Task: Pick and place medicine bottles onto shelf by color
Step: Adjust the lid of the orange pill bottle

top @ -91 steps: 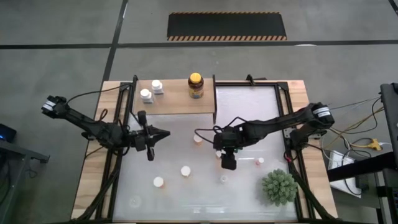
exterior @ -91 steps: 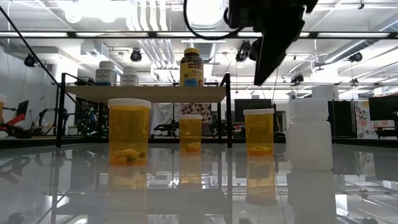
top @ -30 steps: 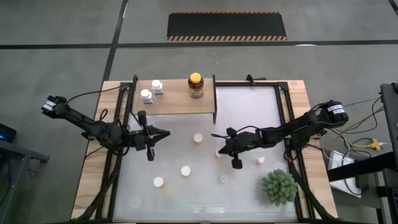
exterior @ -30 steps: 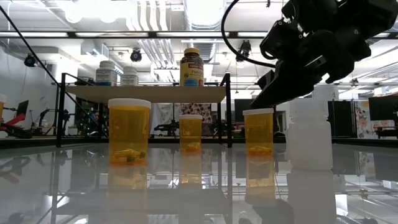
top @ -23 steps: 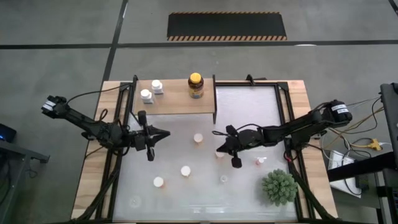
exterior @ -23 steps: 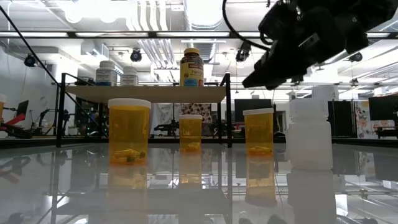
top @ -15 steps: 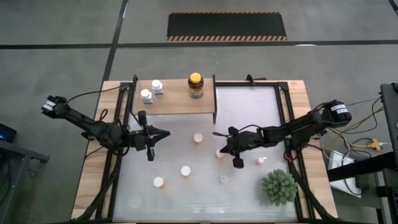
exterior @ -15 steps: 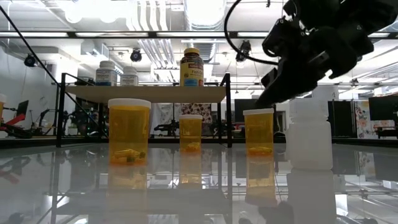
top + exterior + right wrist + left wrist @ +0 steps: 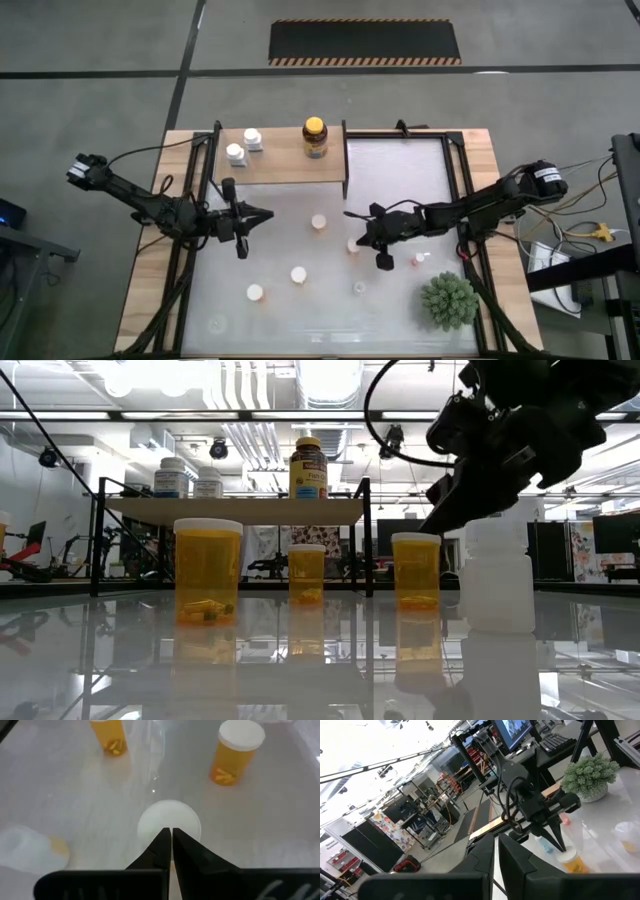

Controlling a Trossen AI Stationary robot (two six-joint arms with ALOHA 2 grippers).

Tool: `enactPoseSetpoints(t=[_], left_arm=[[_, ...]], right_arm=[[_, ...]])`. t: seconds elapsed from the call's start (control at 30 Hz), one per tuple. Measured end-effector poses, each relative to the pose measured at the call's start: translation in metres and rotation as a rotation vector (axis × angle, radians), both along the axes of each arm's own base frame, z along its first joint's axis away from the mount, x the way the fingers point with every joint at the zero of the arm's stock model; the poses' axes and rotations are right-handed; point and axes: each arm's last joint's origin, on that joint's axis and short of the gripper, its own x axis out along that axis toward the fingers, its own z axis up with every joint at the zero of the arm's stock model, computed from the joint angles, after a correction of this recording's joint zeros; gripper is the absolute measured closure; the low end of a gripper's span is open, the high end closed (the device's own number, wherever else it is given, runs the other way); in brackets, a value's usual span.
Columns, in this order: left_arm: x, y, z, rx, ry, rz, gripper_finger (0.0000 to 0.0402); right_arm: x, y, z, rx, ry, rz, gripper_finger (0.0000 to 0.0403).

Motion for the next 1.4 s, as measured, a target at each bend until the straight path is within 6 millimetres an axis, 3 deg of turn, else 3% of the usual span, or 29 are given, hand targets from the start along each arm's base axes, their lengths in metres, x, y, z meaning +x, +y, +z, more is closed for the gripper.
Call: enactPoseSetpoints(t=[0.27, 0.63, 0.97, 1.2, 1.4], left_arm=[[0.000, 0.000, 0.000, 0.000, -0.001, 0.000, 0.0394], [0.000, 0.000, 0.000, 0.000, -0.001, 0.000, 0.0394], [0.000, 0.000, 0.000, 0.000, 0.001, 0.000, 0.0394], [0.000, 0.000, -0.001, 0.001, 0.002, 0.000, 0.0394], [0.000, 0.000, 0.000, -0.003, 0.000, 0.000, 0.0394]], right_arm=[[0.012, 0.002, 0.023, -0.026, -0.088, 0.028, 0.0394], [0.019, 0.003, 0.000, -0.012, 0.002, 0.022, 0.0394], [0.026, 0.005, 0.024, -0.019, -0.078, 0.037, 0.0394], [0.027, 0.006, 0.001, 0.001, 0.008, 0.039, 0.0394], [0.026, 0.006, 0.007, 0.003, -0.002, 0.040, 0.0394]])
